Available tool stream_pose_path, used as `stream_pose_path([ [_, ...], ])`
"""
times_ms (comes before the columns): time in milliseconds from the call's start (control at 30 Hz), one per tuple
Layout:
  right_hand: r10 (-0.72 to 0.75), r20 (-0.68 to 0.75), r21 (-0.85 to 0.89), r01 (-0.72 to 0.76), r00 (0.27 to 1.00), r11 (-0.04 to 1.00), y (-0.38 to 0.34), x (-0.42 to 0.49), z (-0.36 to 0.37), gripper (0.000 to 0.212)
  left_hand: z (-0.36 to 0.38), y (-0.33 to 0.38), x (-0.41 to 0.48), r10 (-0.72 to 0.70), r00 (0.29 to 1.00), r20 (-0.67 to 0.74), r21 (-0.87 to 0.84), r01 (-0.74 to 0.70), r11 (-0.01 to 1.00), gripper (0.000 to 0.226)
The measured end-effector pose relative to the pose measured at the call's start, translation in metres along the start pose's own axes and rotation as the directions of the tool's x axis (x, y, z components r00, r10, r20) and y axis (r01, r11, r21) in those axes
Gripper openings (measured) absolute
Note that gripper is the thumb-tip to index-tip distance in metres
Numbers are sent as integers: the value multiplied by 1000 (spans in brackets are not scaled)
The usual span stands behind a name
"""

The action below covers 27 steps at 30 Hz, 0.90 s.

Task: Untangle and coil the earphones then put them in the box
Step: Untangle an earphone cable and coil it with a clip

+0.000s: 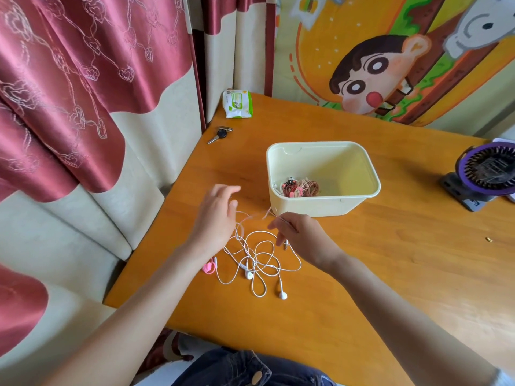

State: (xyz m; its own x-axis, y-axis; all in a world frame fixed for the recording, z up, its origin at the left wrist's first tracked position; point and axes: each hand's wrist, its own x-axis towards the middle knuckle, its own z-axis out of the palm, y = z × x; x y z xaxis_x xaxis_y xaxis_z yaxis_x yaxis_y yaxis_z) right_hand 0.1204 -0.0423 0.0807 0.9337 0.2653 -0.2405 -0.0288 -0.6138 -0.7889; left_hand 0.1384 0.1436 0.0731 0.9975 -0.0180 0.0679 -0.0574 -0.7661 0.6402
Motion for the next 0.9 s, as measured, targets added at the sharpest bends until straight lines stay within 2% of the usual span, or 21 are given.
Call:
stream_pose_path([
  [67,-10,29,-12,11,1000,1000,-2,0,1,28,3,22,-7,188,977,99,-174,-169,970,35],
  [100,-19,37,-15,20,999,1000,-3,0,0,31,7,30,-11,252,951,180,-250,-204,947,35],
  [200,-57,82,-49,61,995,997,-5,-3,-4,37,17,38,-19,242,893,380,-336,-111,935,25],
  [267,-61,130,-46,68,990,997,-2,-6,-7,30,20,30,-20,201,884,423,-307,-69,949,23],
  [333,-35,153,-41,42,988,998,5,-8,-13,24,18,17,-20,187,892,412,-264,-80,961,25],
  [400,6,110,4,-7,994,1000,17,-8,-22,23,13,4,-17,127,926,357,-244,-39,969,28],
  [500,136,-106,94,-127,985,988,44,-4,-39,27,0,-15,-9,-55,990,131,-190,80,979,31],
  [567,219,-224,129,-193,950,973,59,-3,-48,31,-8,-26,-6,-157,988,11,-164,156,974,31],
  [633,236,-273,97,-217,933,971,65,-4,-51,32,-10,-33,-5,-213,977,-24,-147,207,967,32],
  [733,177,-357,57,-167,917,984,53,-2,-48,29,-8,-34,-6,-240,971,-4,-126,238,963,31],
  [833,19,-431,28,-7,902,1000,21,-2,-48,25,-6,-27,-3,-206,979,5,-44,206,978,21],
  [900,-110,-398,-34,105,911,994,-3,-3,-47,23,-5,-16,-5,-173,984,43,50,171,984,38],
])
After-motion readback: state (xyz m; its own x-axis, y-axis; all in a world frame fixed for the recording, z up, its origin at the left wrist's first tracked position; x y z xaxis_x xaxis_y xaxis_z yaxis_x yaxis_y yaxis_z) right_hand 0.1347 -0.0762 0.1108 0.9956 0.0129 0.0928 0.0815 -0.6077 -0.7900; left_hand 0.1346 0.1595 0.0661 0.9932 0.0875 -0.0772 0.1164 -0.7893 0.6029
